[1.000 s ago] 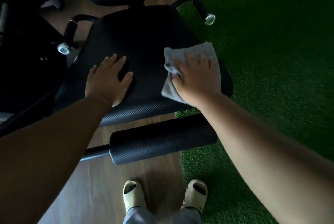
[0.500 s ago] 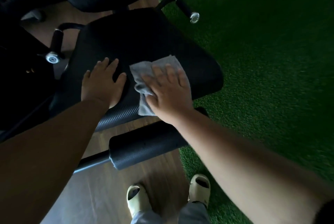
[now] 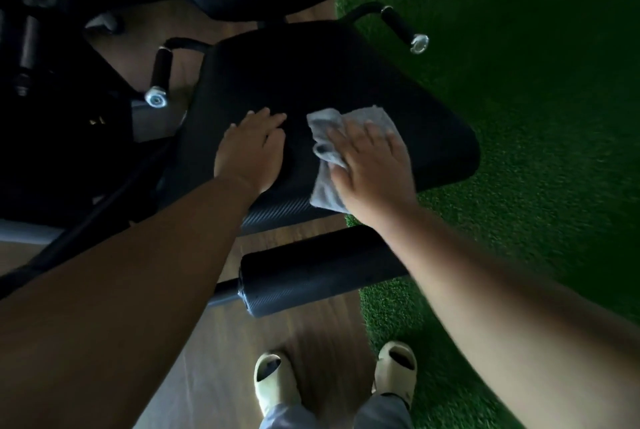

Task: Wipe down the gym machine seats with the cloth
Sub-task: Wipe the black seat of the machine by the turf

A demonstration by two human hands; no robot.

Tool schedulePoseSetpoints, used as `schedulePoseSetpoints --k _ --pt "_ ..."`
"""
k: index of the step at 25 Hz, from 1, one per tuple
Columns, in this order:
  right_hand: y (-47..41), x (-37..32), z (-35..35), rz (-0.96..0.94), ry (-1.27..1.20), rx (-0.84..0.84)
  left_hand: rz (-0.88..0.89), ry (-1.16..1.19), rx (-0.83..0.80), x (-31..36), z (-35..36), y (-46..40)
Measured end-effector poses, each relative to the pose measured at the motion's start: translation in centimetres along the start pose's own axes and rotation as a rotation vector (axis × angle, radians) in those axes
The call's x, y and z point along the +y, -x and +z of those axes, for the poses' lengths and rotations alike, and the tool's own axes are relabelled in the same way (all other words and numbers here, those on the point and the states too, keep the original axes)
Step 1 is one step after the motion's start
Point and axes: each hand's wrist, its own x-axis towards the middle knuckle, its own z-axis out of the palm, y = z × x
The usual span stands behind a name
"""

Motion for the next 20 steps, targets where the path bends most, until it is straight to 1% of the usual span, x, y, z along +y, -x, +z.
schedulePoseSetpoints --k 1,2,3,4,5,6,7,8,10,13,14,15,16,17,18,19,20 --pt "0.7 1.3 0.2 -0.021 0.015 -0.005 0.022 0.042 -0.015 -1.0 -0.8 0.7" --pt "1.2 2.6 0.3 0.001 0.034 -0.003 0.073 -0.047 -0.035 -2.5 -1.5 1.8" --pt "1.5 3.3 0.4 0.069 0.033 -0.003 0.14 -0.209 -0.036 -4.2 -2.2 3.0" --pt "1.8 2.8 0.5 0.16 0.015 0.0 0.192 -0.361 -0.021 -6.1 -2.8 4.4" --pt "1.6 1.4 0.7 0.249 -0.009 0.011 0.216 -0.451 0.002 -7.6 -3.3 5.8" --pt "1.2 -0.9 0.7 0.299 -0.028 0.015 0.214 -0.467 0.024 -8.8 -3.7 7.2" --pt "0.8 -3.4 0.6 0.297 -0.034 0.01 0.204 -0.422 0.054 -9.6 -3.7 8.1" --pt "0.4 -6.1 0.6 0.242 -0.03 -0.008 0.18 -0.344 0.077 -10.1 -3.7 8.7" --pt "-0.5 -11.4 0.5 0.068 -0.013 -0.065 0.109 -0.101 0.115 -10.3 -3.5 9.4" --pt "-1.3 -18.3 0.8 -0.18 -0.008 -0.206 0.004 0.278 0.24 -10.1 -4.1 10.2" --pt "-1.4 -19.8 0.7 -0.277 -0.063 -0.262 -0.036 0.371 0.299 -10.2 -4.4 10.5" --pt "-1.7 -20.2 0.4 -0.358 -0.188 -0.321 -0.083 0.431 0.364 -10.2 -4.7 11.0" --pt "-2.1 -19.7 -0.5 -0.385 -0.418 -0.396 -0.131 0.454 0.43 -10.3 -5.0 11.5" --pt "-2.6 -18.3 -1.6 -0.329 -0.707 -0.459 -0.167 0.421 0.49 -10.3 -5.2 12.0" --pt "-3.0 -16.2 -3.1 -0.213 -0.945 -0.472 -0.177 0.324 0.527 -9.7 -5.4 12.5" --pt "-3.6 -13.6 -4.3 -0.083 -1.048 -0.419 -0.161 0.178 0.512 -8.5 -5.4 12.8" --pt "-4.4 -10.8 -5.3 0.011 -1.004 -0.337 -0.13 0.009 0.423 -6.8 -5.0 12.7"
